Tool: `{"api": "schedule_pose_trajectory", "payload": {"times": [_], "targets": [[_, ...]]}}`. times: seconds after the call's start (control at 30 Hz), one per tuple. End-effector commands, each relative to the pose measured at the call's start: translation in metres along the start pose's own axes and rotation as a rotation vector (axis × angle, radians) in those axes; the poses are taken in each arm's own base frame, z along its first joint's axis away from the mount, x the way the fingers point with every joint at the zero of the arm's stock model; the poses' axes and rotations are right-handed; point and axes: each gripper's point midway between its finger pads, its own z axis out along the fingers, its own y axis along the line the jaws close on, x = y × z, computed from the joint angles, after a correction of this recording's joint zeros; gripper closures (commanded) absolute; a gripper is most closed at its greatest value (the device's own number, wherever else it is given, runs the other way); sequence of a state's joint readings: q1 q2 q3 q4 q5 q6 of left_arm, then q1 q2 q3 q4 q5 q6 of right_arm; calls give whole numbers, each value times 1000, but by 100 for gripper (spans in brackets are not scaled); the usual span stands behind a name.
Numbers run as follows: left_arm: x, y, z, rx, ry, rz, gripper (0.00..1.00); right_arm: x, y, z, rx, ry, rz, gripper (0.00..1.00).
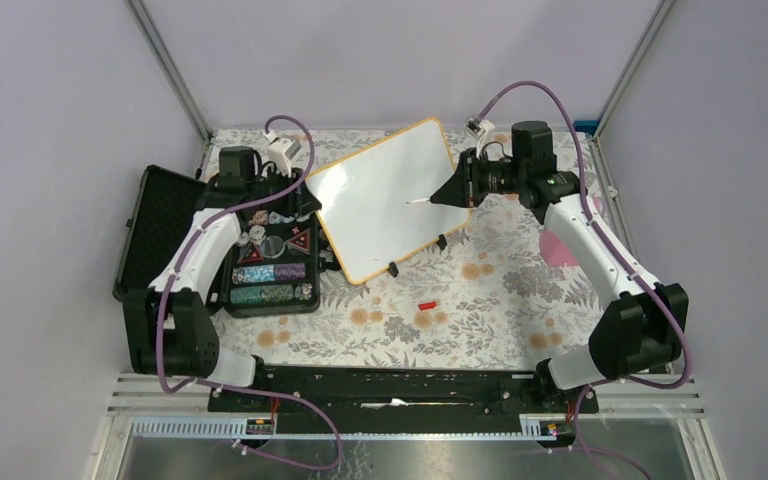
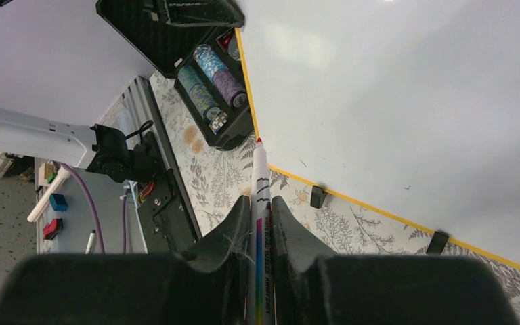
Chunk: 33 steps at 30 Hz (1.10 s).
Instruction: Write a sentence on the whiteboard
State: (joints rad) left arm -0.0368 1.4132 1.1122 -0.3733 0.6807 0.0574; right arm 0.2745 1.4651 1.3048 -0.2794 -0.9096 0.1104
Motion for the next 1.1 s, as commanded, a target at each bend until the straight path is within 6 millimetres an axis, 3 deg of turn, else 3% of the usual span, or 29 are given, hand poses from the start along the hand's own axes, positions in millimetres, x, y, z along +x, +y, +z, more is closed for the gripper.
{"api": "schedule_pose_trajectory", "payload": {"times": [0.0,0.2,0.33,0.7,0.77,0.9,1.07], "targets": [[-27,2,6,39,-54,109,72,-6,13,9,-32,0,-101,100],[-34,1,10,71,-78,164,92,-17,11,47,4,-19,-206,100],[-41,2,16,109,-80,220,99,-30,15,71,-6,-13,-252,100],[-40,9,38,222,-49,291,100,-52,14,111,-21,-42,-370,100],[-43,10,38,237,-62,273,95,-56,12,116,-16,-41,-373,100],[-44,12,38,230,-80,232,71,-60,9,124,-22,-36,-367,100],[-49,16,27,202,-120,221,59,-57,12,129,-65,-9,-351,100]]}}
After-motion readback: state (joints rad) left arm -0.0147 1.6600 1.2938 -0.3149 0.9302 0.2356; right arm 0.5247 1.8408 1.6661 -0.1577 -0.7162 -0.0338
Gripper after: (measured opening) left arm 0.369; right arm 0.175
